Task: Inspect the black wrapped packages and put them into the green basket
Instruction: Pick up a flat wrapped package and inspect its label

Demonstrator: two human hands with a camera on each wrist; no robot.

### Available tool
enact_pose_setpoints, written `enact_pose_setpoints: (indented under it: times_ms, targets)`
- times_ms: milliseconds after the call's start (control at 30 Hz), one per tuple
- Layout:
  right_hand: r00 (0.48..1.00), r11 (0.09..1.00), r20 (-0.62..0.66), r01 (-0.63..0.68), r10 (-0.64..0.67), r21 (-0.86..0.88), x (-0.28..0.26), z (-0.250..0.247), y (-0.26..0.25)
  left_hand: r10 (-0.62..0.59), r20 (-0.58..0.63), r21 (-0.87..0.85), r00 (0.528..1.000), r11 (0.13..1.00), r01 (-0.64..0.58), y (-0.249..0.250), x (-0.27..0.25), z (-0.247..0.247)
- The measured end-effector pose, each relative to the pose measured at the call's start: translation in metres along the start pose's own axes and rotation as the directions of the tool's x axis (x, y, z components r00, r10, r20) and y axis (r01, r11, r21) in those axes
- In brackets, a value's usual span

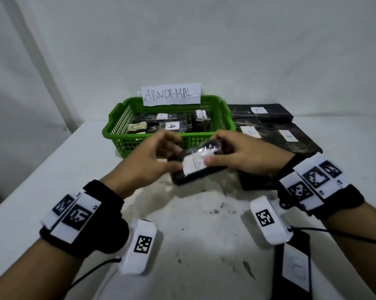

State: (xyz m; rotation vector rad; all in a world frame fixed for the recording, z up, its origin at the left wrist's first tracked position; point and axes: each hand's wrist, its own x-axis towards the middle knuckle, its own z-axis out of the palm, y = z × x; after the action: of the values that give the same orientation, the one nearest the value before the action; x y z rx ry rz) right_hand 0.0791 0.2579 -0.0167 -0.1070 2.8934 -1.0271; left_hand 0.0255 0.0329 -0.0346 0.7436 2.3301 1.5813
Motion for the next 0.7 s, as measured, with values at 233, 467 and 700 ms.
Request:
enact_pose_setpoints:
  times_ms: [233,467,700]
  targets:
    - [0.96,0.654,-0.28,0.201,0.017,0.73,0.025,-0.012,-0.016,0.079,-0.161,-0.384,0.984,0.913,-0.137,0.023,0.033,0.002]
    - [0.9,0.592,-0.436,0.342,0.016,0.729,0.04,-0.032,-0.008,0.211,-0.201,-0.363,0.957,0.891,-0.273,0.046,0.075,0.02]
    - [0.813,0.664,-0.582,0.422,0.024,0.617,0.033,-0.033,0.004,0.277,-0.233,-0.293,0.932,0.894,-0.339,0.053,0.08,0.039]
